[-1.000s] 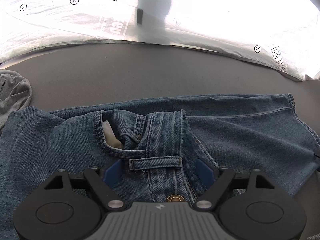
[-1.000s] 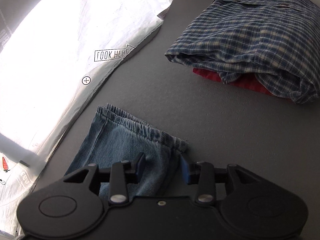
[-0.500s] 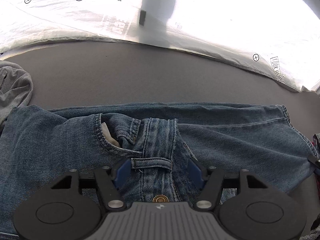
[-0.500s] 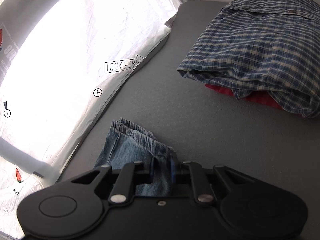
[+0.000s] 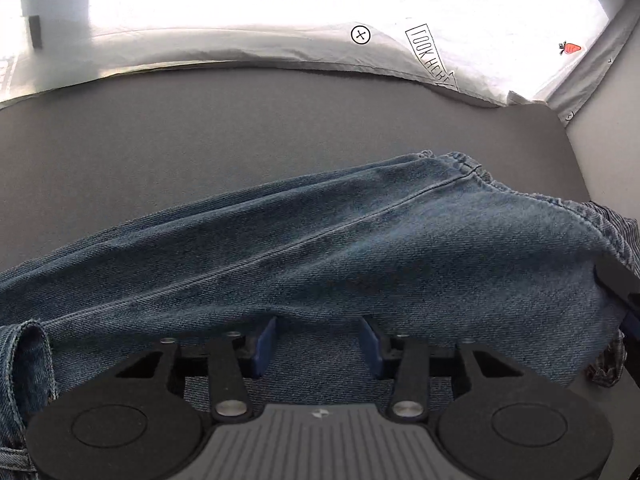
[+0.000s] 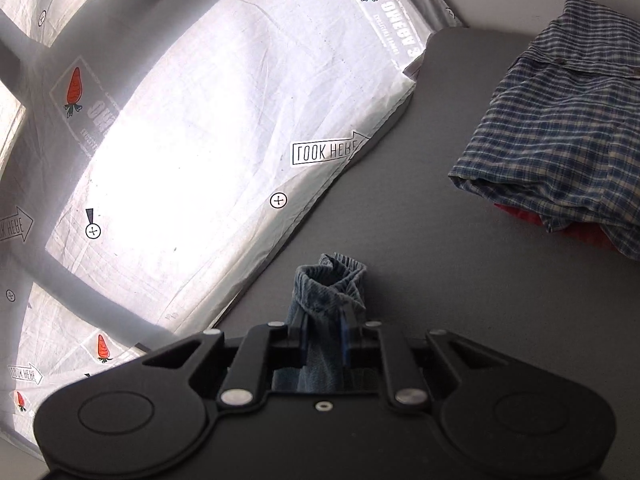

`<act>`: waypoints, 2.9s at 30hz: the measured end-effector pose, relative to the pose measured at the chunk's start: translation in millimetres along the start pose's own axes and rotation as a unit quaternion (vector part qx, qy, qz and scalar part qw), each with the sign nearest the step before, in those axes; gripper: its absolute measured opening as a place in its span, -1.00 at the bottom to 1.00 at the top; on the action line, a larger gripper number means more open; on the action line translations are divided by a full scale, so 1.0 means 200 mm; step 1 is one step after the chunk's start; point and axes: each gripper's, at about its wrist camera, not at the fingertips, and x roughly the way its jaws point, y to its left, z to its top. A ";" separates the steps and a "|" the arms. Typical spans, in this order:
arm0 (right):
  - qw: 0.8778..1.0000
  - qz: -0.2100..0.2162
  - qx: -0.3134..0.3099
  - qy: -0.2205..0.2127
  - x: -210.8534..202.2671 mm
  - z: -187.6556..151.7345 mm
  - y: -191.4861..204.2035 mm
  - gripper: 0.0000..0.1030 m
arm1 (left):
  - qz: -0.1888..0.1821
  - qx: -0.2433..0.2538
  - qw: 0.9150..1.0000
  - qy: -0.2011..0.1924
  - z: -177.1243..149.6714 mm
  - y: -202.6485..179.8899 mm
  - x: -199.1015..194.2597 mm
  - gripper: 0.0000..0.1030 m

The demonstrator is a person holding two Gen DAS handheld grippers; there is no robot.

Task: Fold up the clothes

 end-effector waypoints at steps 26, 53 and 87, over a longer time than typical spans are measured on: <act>0.927 0.268 -0.200 0.168 -0.27 -1.22 1.47 -0.74 | 0.065 -0.147 0.978 -0.135 -0.49 1.33 -1.21 -0.09; 0.886 0.084 -0.364 0.274 -0.33 -1.92 1.37 -0.30 | 0.040 -0.202 0.977 -0.056 -0.74 1.58 -1.14 0.62; 0.935 -0.029 -0.309 0.172 -0.21 -1.52 1.27 0.40 | 0.181 0.073 0.977 -0.087 -0.50 1.51 -0.99 -0.17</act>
